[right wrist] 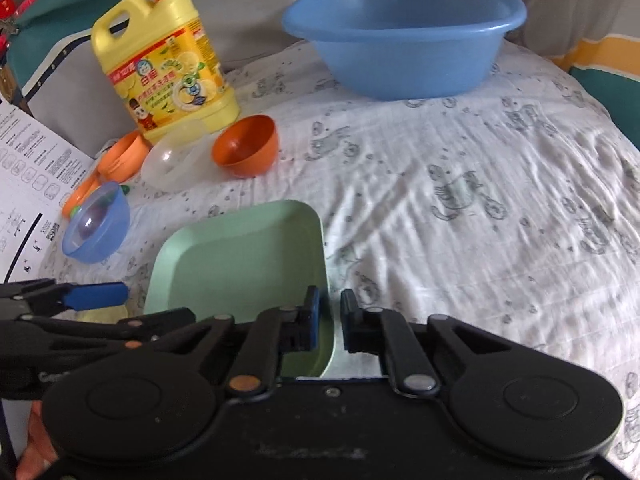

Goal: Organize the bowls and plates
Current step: 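Move both grippers to the green square plate and grasp its rim, then carry the green plate with both grippers and lower it onto the white plate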

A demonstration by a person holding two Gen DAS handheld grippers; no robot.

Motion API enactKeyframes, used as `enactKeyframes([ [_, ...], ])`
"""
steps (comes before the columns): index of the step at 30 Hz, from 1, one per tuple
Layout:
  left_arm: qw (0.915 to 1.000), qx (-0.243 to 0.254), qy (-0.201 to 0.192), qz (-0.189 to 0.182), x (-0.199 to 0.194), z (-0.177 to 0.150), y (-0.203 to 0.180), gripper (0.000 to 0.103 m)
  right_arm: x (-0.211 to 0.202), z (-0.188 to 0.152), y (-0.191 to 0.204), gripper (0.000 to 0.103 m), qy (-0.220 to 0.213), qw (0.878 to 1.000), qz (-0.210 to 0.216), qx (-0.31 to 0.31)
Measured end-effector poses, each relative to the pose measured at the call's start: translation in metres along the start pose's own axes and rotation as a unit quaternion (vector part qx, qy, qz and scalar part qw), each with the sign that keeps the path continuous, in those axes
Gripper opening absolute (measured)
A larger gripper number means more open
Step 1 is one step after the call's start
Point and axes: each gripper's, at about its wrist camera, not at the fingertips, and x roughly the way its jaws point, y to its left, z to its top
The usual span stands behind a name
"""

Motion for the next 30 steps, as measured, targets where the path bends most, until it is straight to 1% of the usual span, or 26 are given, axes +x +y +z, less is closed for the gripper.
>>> enactKeyframes([
  [2, 1.0, 0.002, 0.005, -0.006, 0.005, 0.001, -0.004, 0.067, 0.0, 0.0, -0.002, 0.01, 0.001, 1.0, -0.001, 0.001],
  [4, 0.9999, 0.003, 0.007, -0.008, 0.009, 0.002, -0.007, 0.066, 0.001, 0.002, -0.001, 0.01, 0.002, 1.0, -0.002, -0.002],
  [5, 0.9999, 0.003, 0.009, -0.011, 0.012, 0.002, -0.008, 0.061, 0.001, 0.002, 0.0, 0.011, 0.003, 1.0, -0.003, -0.007],
  [6, 0.9998, 0.001, 0.01, -0.016, 0.014, 0.002, -0.008, 0.054, 0.0, 0.002, 0.0, 0.011, 0.004, 1.0, -0.004, -0.01],
  [7, 0.9998, -0.003, 0.006, -0.021, 0.014, 0.003, -0.007, 0.051, 0.001, 0.003, 0.001, 0.011, 0.004, 1.0, -0.004, -0.012],
  [8, 0.9999, -0.003, 0.003, -0.016, 0.014, 0.003, -0.007, 0.042, 0.001, 0.004, 0.002, 0.011, 0.004, 1.0, -0.005, -0.014],
  [11, 0.9997, -0.013, 0.003, -0.019, 0.013, 0.005, -0.002, 0.039, 0.004, 0.006, 0.005, 0.013, 0.002, 1.0, -0.005, -0.018],
  [16, 0.9998, -0.012, 0.002, -0.018, 0.013, 0.003, -0.001, 0.04, 0.007, 0.005, 0.008, 0.014, -0.012, 0.999, -0.004, -0.029],
  [19, 0.9999, -0.007, 0.001, -0.014, 0.011, 0.001, -0.003, 0.043, 0.008, 0.004, 0.007, 0.015, -0.023, 0.999, 0.0, -0.035],
  [21, 0.9999, -0.008, 0.0, -0.012, 0.01, -0.001, -0.002, 0.047, 0.009, 0.002, 0.007, 0.015, -0.03, 0.999, 0.0, -0.038],
  [25, 0.9999, -0.01, 0.001, -0.006, 0.01, -0.001, -0.001, 0.051, 0.011, 0.001, 0.013, 0.018, -0.042, 0.998, -0.011, -0.05],
  [27, 1.0, -0.008, 0.001, -0.004, 0.01, -0.002, -0.002, 0.052, 0.011, 0.001, 0.017, 0.019, -0.041, 0.997, -0.019, -0.055],
  [29, 1.0, -0.003, 0.0, -0.003, 0.01, -0.003, -0.003, 0.05, 0.01, 0.003, 0.018, 0.02, -0.033, 0.998, -0.022, -0.048],
  [30, 1.0, 0.001, 0.0, -0.006, 0.009, -0.003, -0.005, 0.04, 0.009, 0.004, 0.018, 0.02, -0.027, 0.999, -0.022, -0.042],
])
